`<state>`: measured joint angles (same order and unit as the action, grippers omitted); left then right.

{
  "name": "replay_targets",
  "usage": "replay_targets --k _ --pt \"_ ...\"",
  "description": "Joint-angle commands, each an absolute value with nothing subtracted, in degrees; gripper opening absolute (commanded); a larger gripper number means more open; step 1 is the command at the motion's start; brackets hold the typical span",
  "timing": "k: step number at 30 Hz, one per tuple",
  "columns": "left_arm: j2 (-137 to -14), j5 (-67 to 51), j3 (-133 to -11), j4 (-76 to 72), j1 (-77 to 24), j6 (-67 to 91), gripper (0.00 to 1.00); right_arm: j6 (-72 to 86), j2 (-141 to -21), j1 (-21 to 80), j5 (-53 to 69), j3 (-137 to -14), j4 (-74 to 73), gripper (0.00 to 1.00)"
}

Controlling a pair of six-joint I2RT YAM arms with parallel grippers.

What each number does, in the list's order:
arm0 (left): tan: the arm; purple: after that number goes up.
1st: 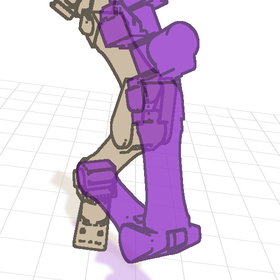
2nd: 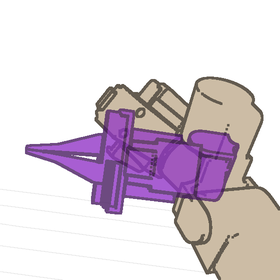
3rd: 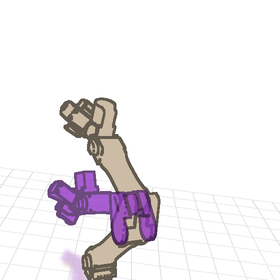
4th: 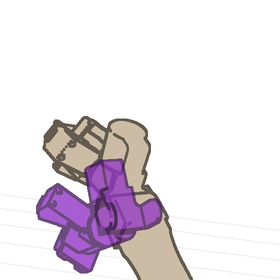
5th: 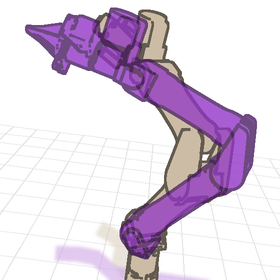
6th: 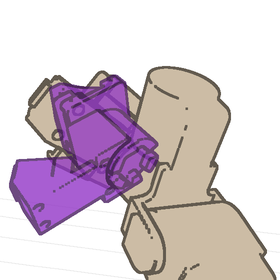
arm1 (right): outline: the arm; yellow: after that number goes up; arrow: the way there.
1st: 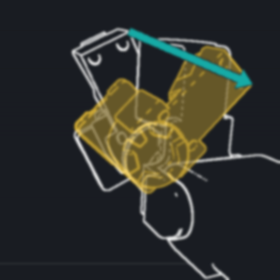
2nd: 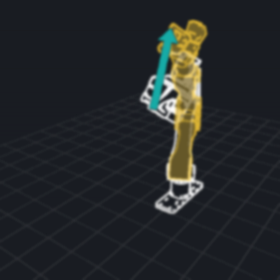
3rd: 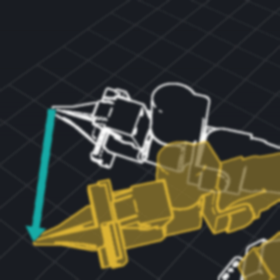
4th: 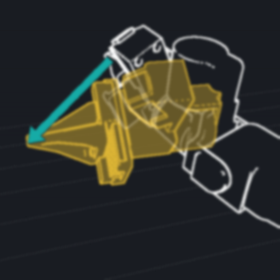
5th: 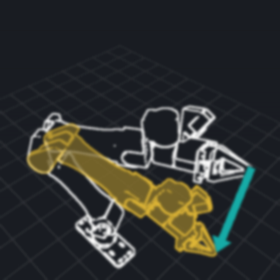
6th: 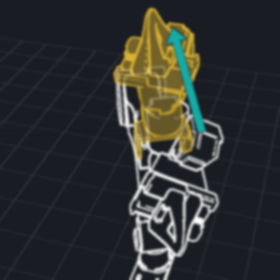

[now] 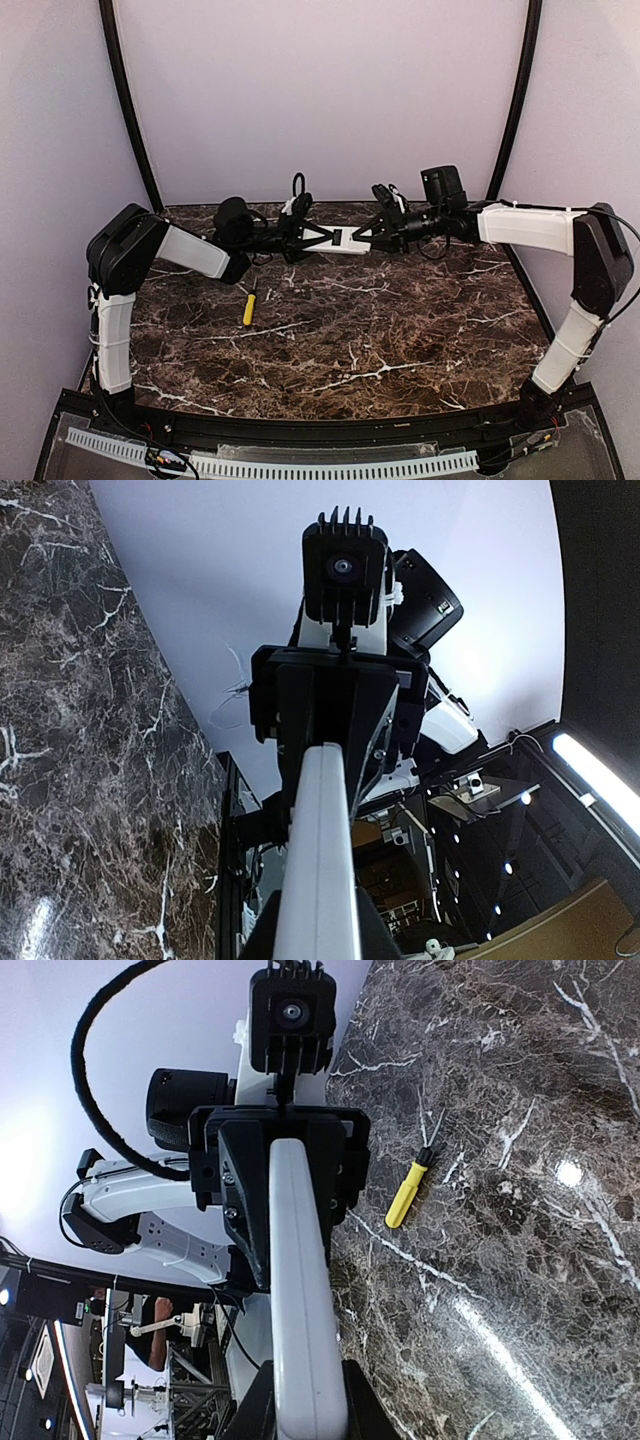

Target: Unload the batteries from the remote control

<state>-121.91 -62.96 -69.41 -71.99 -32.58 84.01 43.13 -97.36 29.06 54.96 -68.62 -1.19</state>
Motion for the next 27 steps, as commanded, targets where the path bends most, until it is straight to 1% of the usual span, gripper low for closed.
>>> replay_targets --k 1,9,13,16,19,27 --pt "-117.9 -62.36 -70.97 -75.72 -31.39 88.73 0.0 40.41 -96.06 28.8 53.91 -66.76 -2.29 0.17" --pt "-117.78 -62.58 -70.58 -79.46 -30.49 91.87 0.0 40.04 -96.06 28.32 55.16 -67.15 -2.29 0.24" --pt "-117.72 -62.87 -70.3 -81.7 -29.93 93.79 0.0 39.98 -95.95 28.12 55.39 -67.24 -2.3 0.25" --pt "-117.7 -62.97 -70.04 -83.24 -29.39 95.04 0.0 39.88 -96.14 27.98 55.37 -67.24 -2.31 0.25" --pt "-117.65 -63.13 -69.61 -84.03 -29.15 95.69 0.0 39.96 -96.47 27.94 55.42 -67.41 -2.35 0.22" --pt "-117.38 -63.39 -68.62 -82.48 -28.83 93.93 0.0 39.98 -96.46 27.86 55.17 -67.65 -2.89 0.19"
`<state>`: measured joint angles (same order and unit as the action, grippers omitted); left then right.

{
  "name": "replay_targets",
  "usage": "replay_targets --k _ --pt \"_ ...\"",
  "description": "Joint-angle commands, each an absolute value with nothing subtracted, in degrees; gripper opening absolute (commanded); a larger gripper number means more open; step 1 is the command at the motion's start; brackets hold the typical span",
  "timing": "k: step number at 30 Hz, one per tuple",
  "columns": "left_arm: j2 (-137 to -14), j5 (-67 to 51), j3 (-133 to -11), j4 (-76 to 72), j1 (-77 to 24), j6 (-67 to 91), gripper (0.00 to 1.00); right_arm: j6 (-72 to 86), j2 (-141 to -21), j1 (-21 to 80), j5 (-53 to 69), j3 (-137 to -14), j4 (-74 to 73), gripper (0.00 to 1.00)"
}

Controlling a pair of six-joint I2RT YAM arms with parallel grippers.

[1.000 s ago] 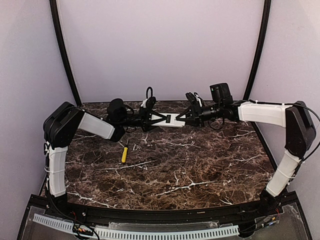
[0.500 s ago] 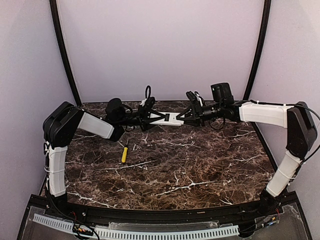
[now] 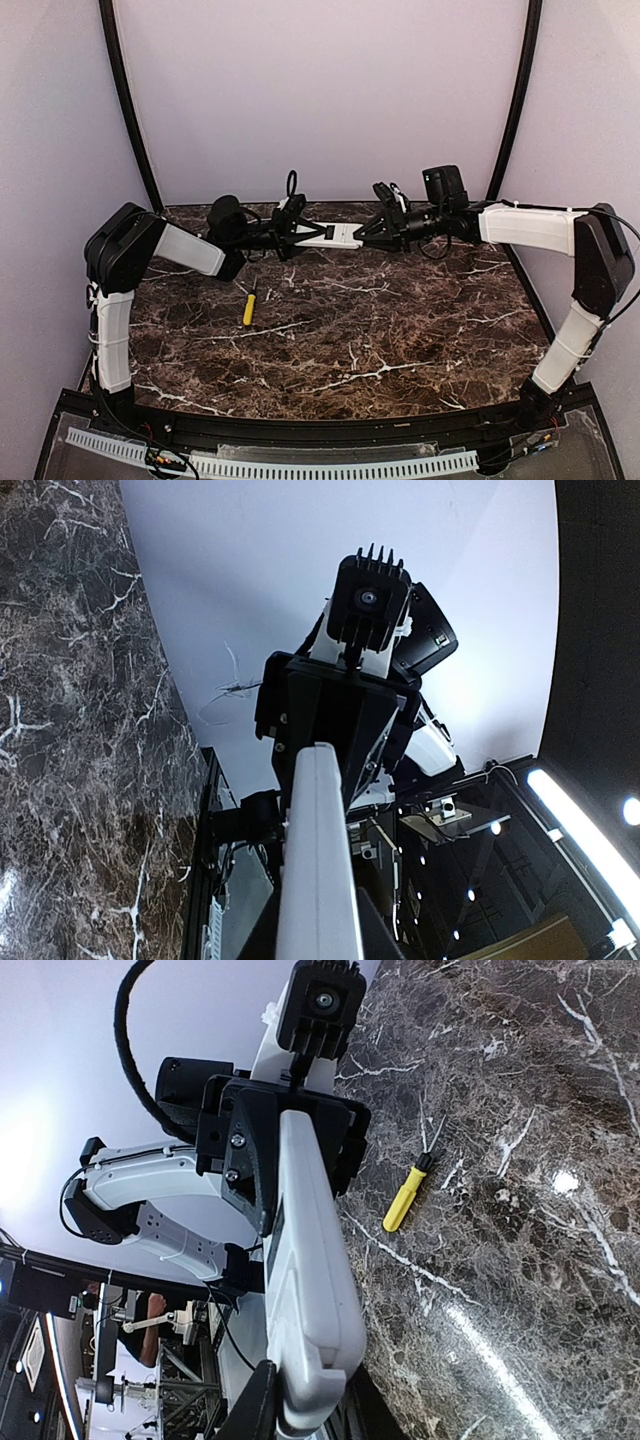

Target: Unload the batteries from the remote control

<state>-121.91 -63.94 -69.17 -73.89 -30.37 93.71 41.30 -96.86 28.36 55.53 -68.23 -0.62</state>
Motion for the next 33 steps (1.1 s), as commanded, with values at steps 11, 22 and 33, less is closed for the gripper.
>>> replay_targets --k 11,22,33 --pt "-115.99 -63.71 -67.92 -73.72 -28.83 86.42 0.0 36.68 -96.28 27.86 51.99 -70.14 -9.57 0.34" --pt "-113.92 -63.81 -67.95 -63.97 -28.83 78.69 0.0 35.61 -96.07 27.83 51.26 -71.8 -12.14 0.34" --pt "-111.73 -62.75 -66.96 -56.34 -28.83 72.19 0.0 35.53 -96.45 28.01 50.83 -72.07 -12.48 0.3"
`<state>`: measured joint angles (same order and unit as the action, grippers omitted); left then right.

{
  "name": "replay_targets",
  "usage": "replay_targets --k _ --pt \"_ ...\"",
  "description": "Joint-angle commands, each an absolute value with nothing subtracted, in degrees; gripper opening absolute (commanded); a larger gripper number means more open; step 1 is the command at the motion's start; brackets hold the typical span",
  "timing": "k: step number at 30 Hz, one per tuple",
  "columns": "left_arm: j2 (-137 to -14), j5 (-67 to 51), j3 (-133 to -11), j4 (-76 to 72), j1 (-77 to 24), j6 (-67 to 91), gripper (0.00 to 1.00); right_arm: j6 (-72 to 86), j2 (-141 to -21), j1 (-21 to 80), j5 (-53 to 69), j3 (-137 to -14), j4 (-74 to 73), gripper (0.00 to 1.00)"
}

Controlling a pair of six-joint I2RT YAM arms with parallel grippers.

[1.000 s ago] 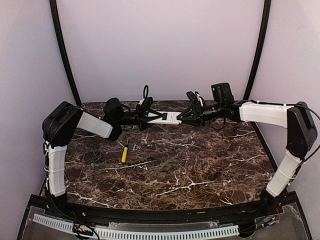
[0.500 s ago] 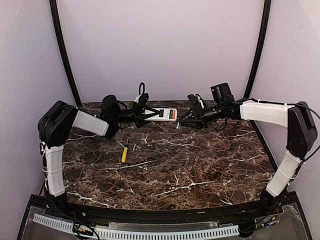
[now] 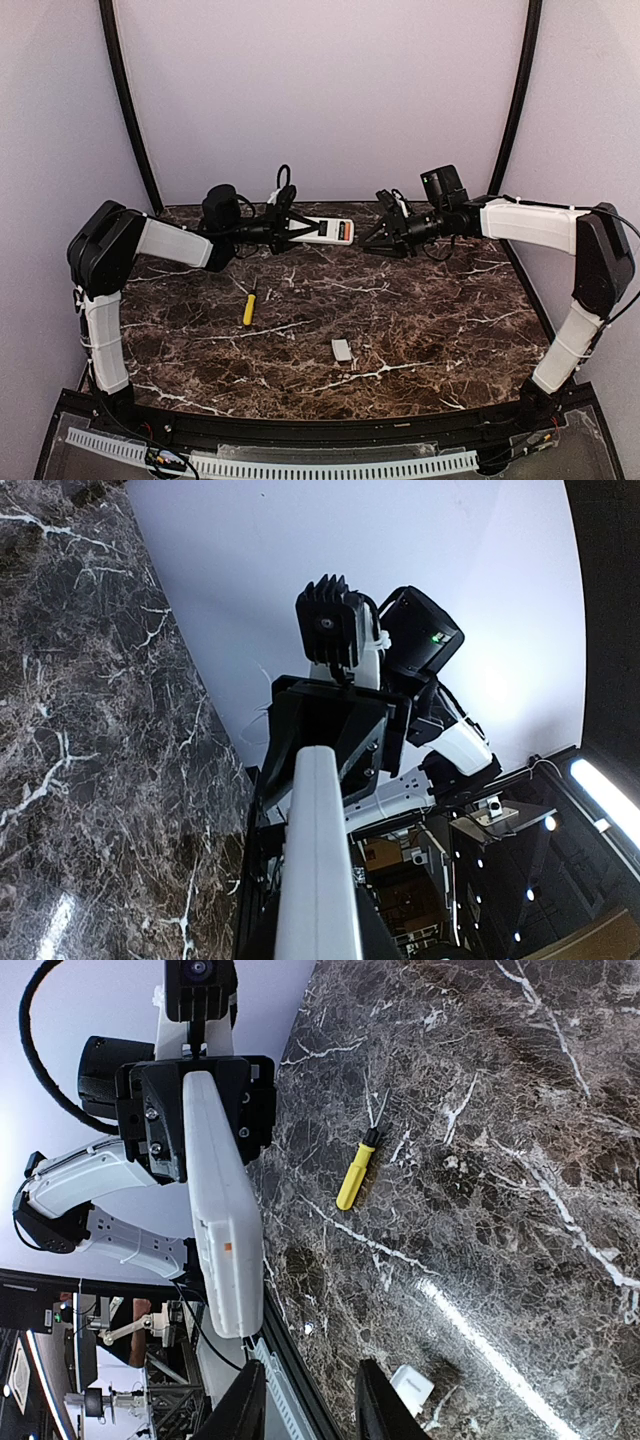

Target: Unload the batteries from the remote control

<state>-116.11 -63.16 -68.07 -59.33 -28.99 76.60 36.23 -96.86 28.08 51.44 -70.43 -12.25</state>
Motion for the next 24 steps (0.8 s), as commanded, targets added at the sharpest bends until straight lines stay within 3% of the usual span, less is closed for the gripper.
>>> replay_targets --k 1,4,10,24 --pt "-111.52 -62.67 -66.84 -54.76 -28.83 70.89 0.0 35.39 -96.26 28.0 50.82 -71.94 -12.44 0.31" --pt "-111.3 -62.25 -66.8 -51.99 -28.83 68.71 0.0 34.96 -95.78 28.03 50.96 -71.57 -12.41 0.37" --pt "-110.55 -61.23 -66.42 -47.02 -28.83 65.17 0.0 33.46 -95.57 28.02 50.67 -71.79 -12.66 0.59" --pt "-109.69 -56.38 -59.84 -38.56 -29.85 59.16 0.0 28.9 -97.72 28.0 45.44 -73.45 -17.79 0.65"
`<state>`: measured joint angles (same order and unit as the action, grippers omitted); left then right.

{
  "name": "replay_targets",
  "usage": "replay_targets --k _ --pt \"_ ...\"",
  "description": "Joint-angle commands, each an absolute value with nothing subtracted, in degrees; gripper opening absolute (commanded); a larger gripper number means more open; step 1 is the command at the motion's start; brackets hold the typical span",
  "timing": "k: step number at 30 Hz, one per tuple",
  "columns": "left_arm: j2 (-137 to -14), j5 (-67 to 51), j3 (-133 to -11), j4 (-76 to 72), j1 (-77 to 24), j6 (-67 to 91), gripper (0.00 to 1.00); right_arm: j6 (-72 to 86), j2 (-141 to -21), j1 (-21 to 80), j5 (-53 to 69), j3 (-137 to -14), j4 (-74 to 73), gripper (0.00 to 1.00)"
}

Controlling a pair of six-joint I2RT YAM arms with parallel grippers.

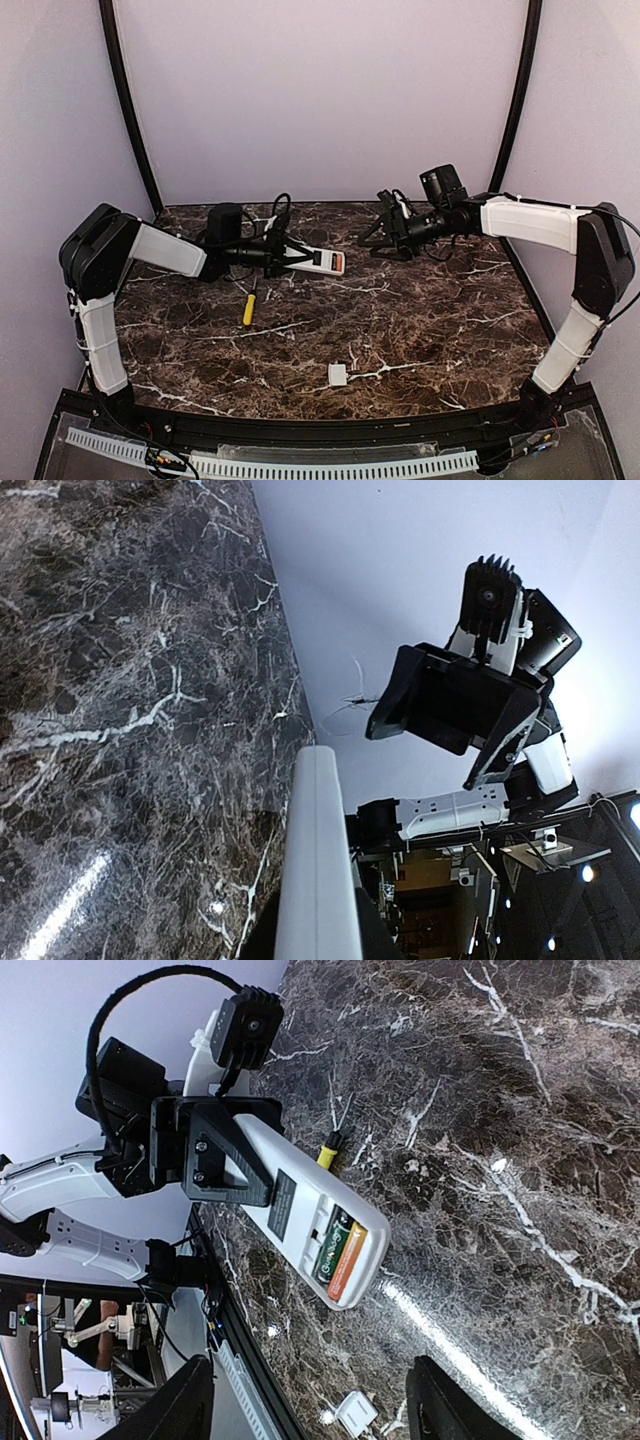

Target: Unload the batteries from the remote control

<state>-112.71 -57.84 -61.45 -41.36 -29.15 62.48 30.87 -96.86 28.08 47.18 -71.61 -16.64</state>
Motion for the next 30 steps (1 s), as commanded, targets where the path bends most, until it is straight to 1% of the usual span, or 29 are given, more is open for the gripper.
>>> replay_targets --k 1,2,3,4,5,7,10,27,30 --pt "-109.73 -55.93 -59.63 -38.09 -30.05 58.8 0.0 28.79 -97.91 27.96 45.57 -73.56 -17.77 0.65" --pt "-109.87 -55.7 -59.27 -37.19 -30.23 58.14 0.0 28.74 -98.02 28.0 45.59 -73.56 -17.88 0.65" --pt "-109.96 -55.19 -58.83 -36.54 -30.32 57.71 0.0 28.7 -98.08 28.0 45.43 -73.64 -18.05 0.71" --pt "-110.15 -54.97 -58.64 -36.38 -30.39 57.64 0.0 28.64 -98.16 28.02 45.18 -73.72 -18.08 0.84" --pt "-110.27 -54.66 -58.25 -36.23 -30.4 57.56 0.0 28.46 -98.22 27.96 45.17 -73.78 -18.16 0.92" --pt "-110.61 -54.21 -57.85 -35.82 -30.53 57.64 0.0 28.12 -98.58 28.03 45.33 -73.98 -18.35 0.97" --pt "-111.34 -53.81 -57.25 -35.62 -30.71 57.66 0.0 27.6 -99.15 27.99 44.95 -74.26 -18.92 0.99" --pt "-116.17 -48.75 -56.33 -34.41 -31.79 57.61 0.0 24.55 -100.98 28.01 42.61 -74.18 -21.15 0.99" --pt "-116.56 -47.8 -56.84 -31.6 -31.81 56.11 0.0 24.28 -101.24 27.95 42.54 -74.18 -21.2 0.99"
